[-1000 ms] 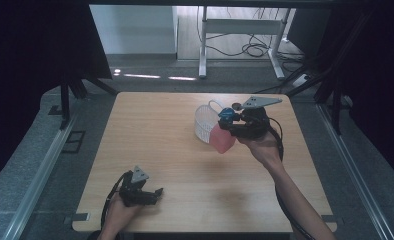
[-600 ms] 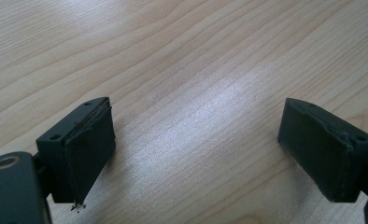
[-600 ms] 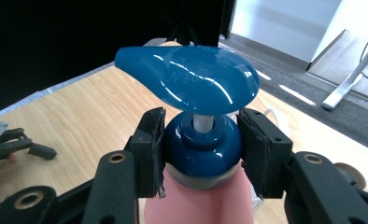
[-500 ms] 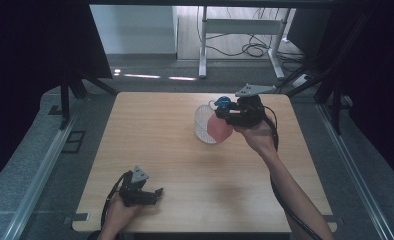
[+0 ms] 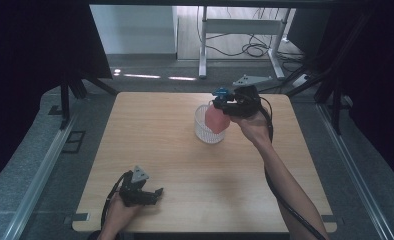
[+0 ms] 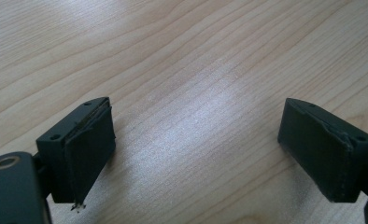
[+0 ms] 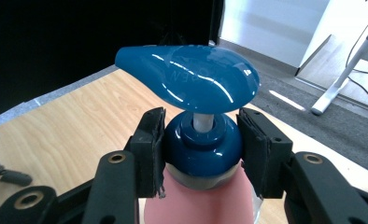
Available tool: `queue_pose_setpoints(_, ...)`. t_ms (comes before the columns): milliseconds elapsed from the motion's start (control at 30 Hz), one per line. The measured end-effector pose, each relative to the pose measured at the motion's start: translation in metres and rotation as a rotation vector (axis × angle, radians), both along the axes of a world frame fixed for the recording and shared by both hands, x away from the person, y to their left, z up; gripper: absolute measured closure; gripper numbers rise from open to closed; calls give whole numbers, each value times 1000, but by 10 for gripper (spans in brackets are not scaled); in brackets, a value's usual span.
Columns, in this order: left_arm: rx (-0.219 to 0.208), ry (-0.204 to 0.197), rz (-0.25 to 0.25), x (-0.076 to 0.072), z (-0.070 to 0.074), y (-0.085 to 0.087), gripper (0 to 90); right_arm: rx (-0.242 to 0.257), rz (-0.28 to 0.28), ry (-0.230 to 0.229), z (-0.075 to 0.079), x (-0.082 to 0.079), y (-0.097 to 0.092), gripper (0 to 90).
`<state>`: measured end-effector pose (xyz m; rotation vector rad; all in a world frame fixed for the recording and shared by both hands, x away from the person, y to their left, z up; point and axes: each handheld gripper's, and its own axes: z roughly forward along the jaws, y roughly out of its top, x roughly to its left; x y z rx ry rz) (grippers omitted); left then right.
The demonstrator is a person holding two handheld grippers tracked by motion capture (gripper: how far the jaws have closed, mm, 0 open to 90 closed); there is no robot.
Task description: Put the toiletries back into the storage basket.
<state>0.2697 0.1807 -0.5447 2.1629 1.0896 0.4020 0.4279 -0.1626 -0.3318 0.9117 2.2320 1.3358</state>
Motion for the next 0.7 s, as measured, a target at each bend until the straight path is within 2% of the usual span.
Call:
queue_pose_setpoints(333,-2,0,0,0,0,0,106,8,-23,-12,-3,18,4,525)
queue_pose_setpoints(700,-5,-1,-1,0,0,0,106,17,-34,0,-12,34,10,525)
